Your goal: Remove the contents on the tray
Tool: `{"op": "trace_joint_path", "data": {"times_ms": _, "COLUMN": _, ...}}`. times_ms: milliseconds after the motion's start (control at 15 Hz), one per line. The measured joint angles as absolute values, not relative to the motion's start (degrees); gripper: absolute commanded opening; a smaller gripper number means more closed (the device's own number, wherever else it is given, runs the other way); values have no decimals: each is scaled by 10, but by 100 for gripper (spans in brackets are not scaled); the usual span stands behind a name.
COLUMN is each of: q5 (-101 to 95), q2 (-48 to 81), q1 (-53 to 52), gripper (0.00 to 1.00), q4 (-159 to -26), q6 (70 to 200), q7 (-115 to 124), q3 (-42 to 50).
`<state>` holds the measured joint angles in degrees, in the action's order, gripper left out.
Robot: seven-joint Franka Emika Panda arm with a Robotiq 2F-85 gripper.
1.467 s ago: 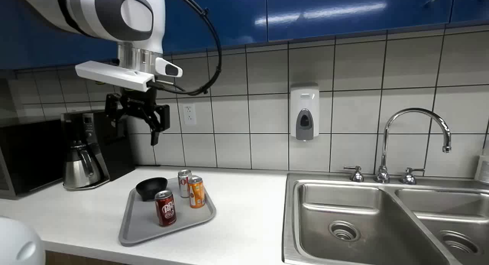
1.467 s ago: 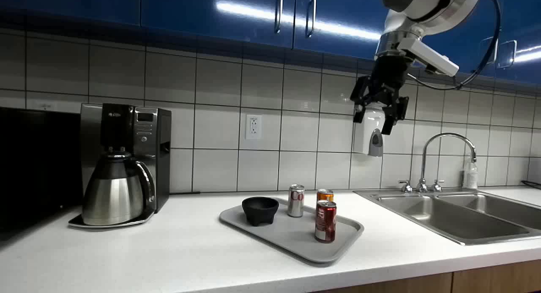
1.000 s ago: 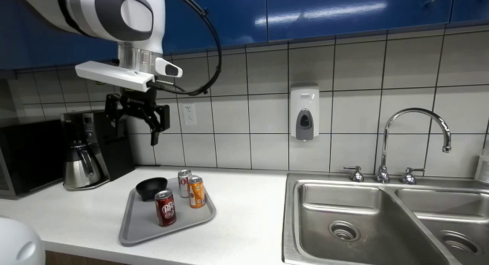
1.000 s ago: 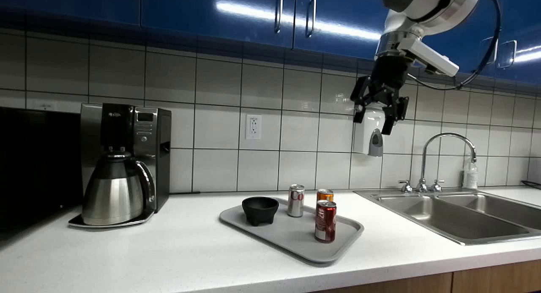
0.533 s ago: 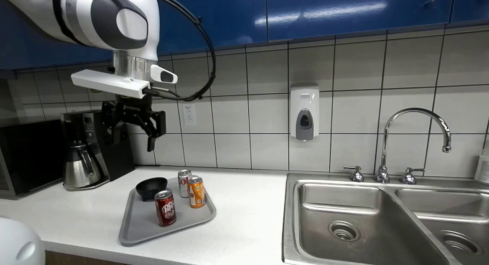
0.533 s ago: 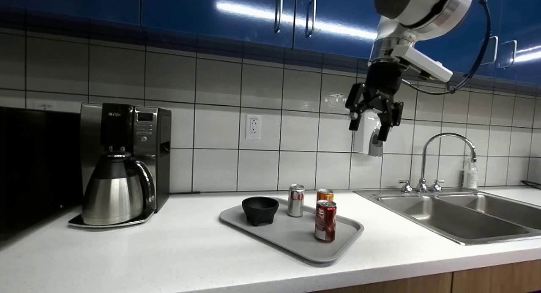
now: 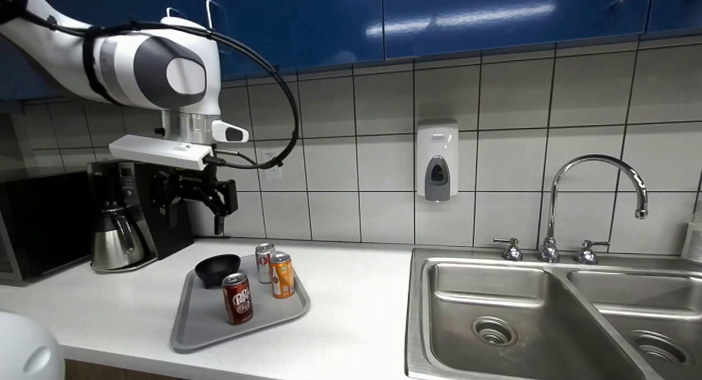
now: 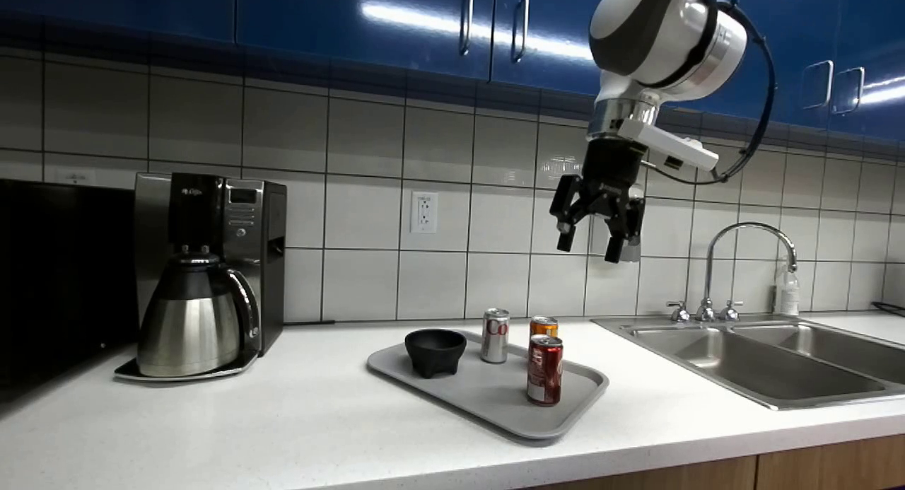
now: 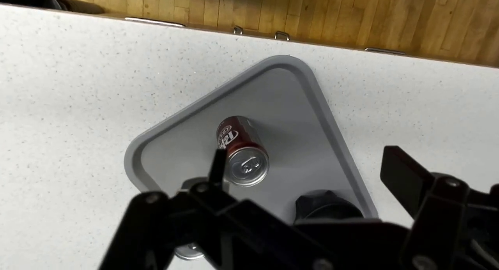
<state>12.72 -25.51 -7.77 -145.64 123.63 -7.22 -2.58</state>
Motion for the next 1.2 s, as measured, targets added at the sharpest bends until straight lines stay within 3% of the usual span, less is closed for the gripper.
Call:
{"op": "trace_joint_path", "data": {"times_ms": 533, "q5": 109, "q2": -165, "q1": -77, "gripper": 100, "q4": -1462, "q6": 1356, "q7": -47, "q3": -33}}
{"op": "trace_joint_path", "data": {"times_ms": 1200, "q5": 65, "q2": -68, "q1": -76, "gripper": 100, "q4": -1437, "q6": 1410, "q7": -20, "q3": -33}}
